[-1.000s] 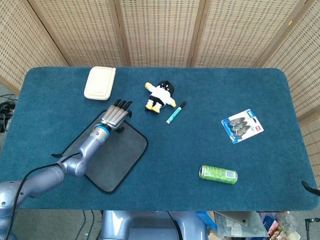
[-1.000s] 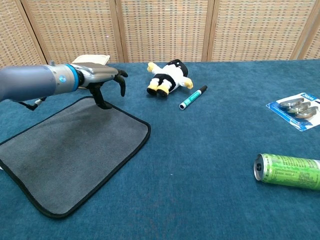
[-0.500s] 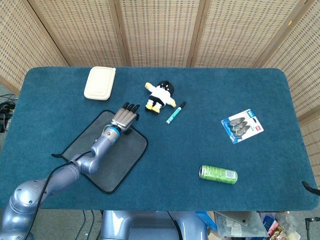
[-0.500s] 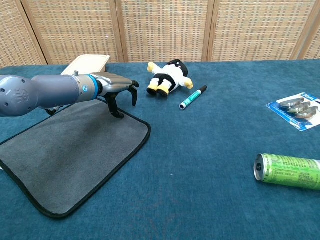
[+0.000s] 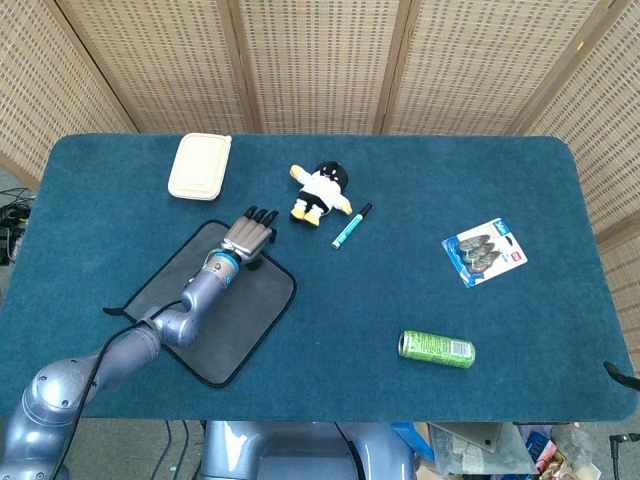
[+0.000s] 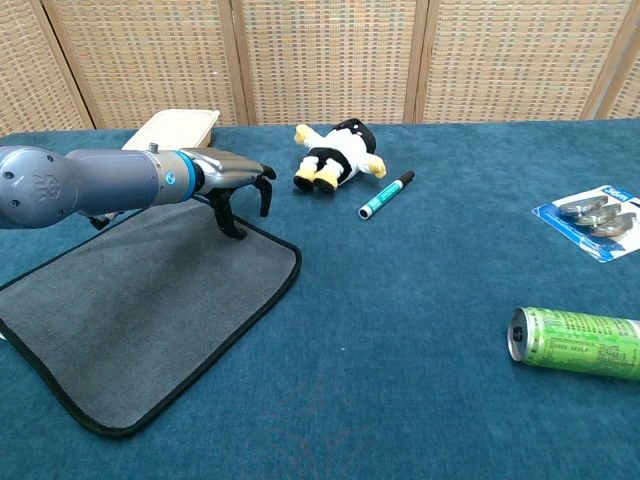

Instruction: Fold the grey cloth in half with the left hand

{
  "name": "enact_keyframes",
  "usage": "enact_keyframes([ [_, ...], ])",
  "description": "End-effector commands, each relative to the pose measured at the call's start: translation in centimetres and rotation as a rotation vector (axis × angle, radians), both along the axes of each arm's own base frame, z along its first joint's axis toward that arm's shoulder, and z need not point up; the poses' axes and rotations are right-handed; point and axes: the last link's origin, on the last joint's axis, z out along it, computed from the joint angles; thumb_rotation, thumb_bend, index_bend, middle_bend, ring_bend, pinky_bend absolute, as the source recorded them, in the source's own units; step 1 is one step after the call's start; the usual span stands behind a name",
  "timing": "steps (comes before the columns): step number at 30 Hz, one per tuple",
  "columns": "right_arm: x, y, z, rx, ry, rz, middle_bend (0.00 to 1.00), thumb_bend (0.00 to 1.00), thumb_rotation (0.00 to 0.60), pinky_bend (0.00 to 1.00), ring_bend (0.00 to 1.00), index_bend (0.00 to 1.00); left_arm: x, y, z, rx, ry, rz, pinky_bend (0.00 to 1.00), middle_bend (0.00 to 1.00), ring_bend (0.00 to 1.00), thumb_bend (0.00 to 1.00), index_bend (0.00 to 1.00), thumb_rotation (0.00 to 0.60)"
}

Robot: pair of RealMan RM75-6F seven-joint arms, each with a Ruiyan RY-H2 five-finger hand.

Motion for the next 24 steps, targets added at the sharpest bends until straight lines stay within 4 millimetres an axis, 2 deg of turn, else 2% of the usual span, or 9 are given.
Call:
enact_keyframes([
  [1, 0.00, -0.02, -0.02, 0.001, -0.001, 0.000, 0.00, 0.00, 0.600, 0.00, 0.00, 0.00, -0.14, -0.04, 0.15, 0.002, -0.003, 0.004, 0.00, 0.00, 0.00, 0.34, 0.41, 0.600],
  [16, 0.11, 0.05, 0.03, 0.001, -0.004, 0.004, 0.00, 0.00, 0.600, 0.00, 0.00, 0.00, -0.83, -0.40, 0.70, 0.010, 0.008, 0.004, 0.00, 0.00, 0.00, 0.34, 0.43, 0.600],
  [24, 0.13, 0.05, 0.08, 0.000, -0.007, 0.005, 0.00, 0.00, 0.600, 0.00, 0.00, 0.00, -0.80, -0.52, 0.73, 0.011, 0.007, 0.006, 0.00, 0.00, 0.00, 0.37, 0.52, 0.600],
])
